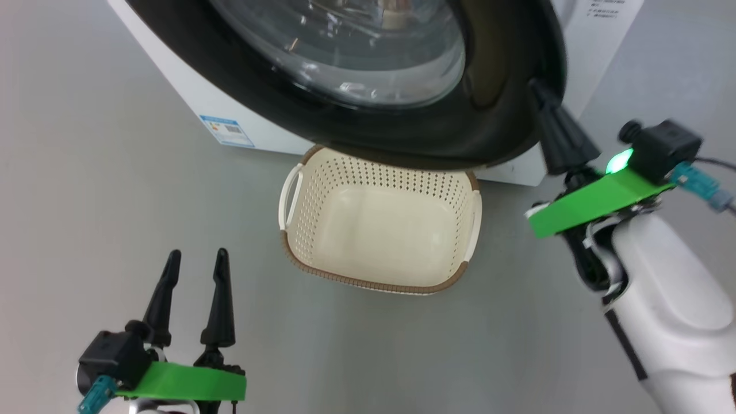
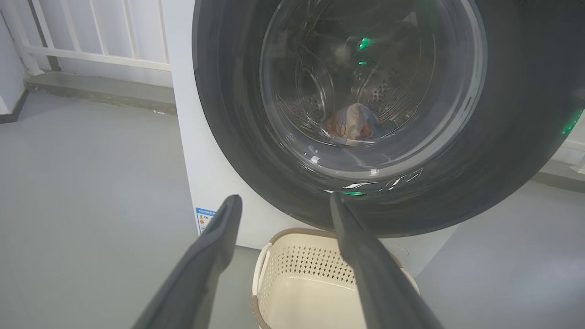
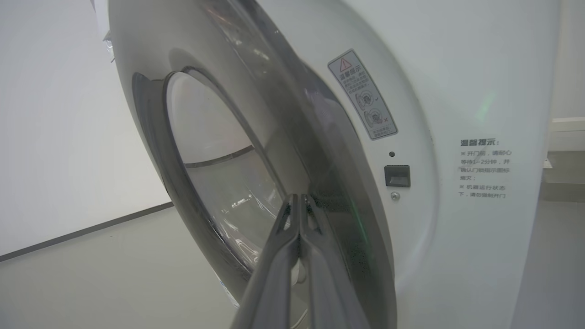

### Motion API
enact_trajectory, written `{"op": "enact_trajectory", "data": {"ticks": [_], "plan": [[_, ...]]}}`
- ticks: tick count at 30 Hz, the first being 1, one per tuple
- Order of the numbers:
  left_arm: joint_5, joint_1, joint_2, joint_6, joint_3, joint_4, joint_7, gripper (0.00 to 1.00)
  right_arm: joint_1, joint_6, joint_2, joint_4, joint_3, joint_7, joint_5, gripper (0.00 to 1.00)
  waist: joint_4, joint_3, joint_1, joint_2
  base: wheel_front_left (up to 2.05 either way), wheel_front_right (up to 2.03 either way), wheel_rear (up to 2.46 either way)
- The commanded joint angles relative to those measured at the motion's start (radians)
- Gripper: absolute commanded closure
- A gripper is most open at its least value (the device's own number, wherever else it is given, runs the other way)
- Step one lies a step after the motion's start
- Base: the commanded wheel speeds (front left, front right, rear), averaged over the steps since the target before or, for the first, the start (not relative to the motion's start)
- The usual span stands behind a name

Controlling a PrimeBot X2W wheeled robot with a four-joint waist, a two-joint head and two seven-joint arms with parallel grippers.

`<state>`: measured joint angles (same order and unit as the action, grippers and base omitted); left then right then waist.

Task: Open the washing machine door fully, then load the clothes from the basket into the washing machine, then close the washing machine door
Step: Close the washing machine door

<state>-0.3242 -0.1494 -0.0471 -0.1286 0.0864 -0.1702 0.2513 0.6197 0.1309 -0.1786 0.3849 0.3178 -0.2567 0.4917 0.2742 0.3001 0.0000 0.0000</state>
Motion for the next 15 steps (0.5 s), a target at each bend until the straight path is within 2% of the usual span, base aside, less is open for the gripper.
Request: {"op": "enact_trajectory", "data": {"ticks": [1,15], "plan": [[0.003,-0.031,-0.014,-0.002,-0.026,0.030,0.010,0.00,0.038,0.000,-0.002,-0.016,-0.012,-0.005,-0.008,1.00,0.015,0.030,0.0000,0.0000,0.00,0.00,0.00],[0.001,-0.094,-0.008,-0.002,0.008,0.045,0.010,0.00,0.191,0.000,-0.010,0.023,-0.118,-0.005,-0.035,1.00,0.047,0.112,0.0000,0.0000,0.00,0.00,0.00]]}}
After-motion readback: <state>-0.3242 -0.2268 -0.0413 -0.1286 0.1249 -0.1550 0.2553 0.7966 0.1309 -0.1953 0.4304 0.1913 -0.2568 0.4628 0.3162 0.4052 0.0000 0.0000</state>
